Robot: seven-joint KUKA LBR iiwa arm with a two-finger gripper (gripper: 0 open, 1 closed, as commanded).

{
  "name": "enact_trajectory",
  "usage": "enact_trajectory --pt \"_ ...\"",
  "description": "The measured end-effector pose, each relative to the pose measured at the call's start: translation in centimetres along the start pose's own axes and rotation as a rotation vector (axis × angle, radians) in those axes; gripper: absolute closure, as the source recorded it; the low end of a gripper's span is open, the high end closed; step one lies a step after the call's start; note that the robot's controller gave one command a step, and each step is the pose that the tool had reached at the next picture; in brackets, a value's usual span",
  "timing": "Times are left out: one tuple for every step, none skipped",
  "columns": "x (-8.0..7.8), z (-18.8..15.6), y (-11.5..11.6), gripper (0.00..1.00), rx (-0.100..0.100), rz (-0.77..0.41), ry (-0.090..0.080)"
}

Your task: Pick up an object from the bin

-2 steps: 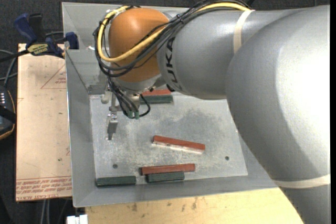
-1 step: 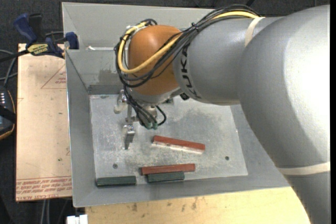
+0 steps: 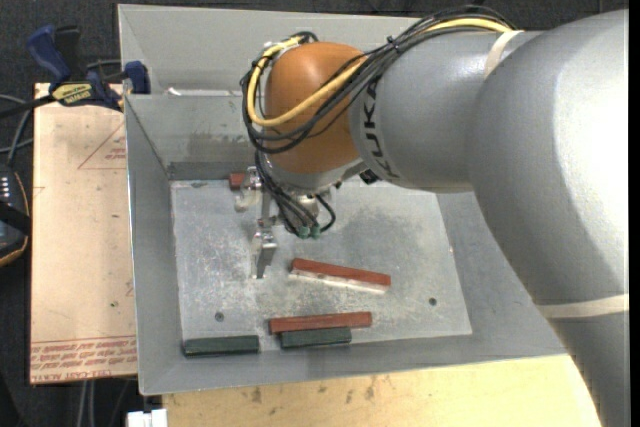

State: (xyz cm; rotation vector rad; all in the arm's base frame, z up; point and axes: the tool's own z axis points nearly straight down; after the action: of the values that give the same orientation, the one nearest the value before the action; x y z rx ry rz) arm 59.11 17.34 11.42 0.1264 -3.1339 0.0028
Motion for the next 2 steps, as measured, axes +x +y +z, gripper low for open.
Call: enact_trajectory --pt "-0.2 -0.8 -0.3 0.0 -0.003 -0.005 -0.006" --pt "-3.0 -7.0 -0.5 0.0 -0.002 -0.065 -0.005"
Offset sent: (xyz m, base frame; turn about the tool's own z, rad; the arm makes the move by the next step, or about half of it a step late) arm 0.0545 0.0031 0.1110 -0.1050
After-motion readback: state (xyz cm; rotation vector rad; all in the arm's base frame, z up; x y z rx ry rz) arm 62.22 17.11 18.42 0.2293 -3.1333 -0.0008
